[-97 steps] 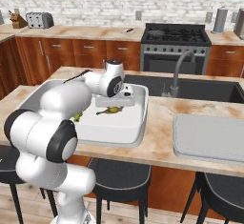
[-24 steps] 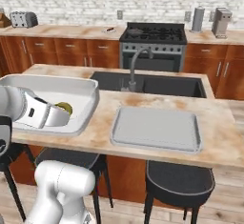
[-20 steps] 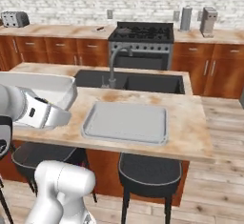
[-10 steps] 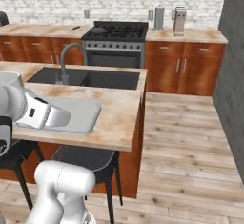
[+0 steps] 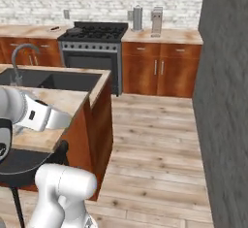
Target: Place the cold items (banana and broccoli) from the fridge in one tupperware on the dining counter. Place the warm items (kebab skewer and hot dog) in the stove area in another tupperware.
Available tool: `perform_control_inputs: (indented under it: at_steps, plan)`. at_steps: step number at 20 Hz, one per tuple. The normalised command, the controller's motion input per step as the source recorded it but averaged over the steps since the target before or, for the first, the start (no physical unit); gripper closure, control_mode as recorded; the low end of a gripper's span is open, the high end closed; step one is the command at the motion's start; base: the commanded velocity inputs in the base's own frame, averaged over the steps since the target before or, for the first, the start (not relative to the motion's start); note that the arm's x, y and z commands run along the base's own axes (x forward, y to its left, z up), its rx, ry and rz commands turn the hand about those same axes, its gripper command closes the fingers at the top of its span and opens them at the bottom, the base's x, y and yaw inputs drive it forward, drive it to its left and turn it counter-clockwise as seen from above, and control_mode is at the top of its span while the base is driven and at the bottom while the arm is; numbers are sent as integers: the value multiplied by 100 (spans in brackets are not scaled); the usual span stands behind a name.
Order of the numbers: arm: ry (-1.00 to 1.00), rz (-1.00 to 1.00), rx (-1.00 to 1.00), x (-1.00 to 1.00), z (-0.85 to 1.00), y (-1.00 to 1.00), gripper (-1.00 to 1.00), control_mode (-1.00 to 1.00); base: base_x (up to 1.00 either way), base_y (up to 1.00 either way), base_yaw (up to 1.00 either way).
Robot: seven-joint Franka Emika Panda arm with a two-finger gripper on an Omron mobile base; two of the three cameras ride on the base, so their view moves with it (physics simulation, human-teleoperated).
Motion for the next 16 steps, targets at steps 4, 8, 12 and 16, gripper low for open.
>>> perform_control_inputs:
  at_steps: [4,8,12,16]
  plan:
    - [0,0,0,0,0,0,-100,100,95,-87,17]
    - [0,0,0,0,0,0,-100,100,100,-76,27]
    - [0,0,0,0,0,0,-100,100,100,-71,34]
    - [0,0,0,0,0,0,-100,100,100,-66,37]
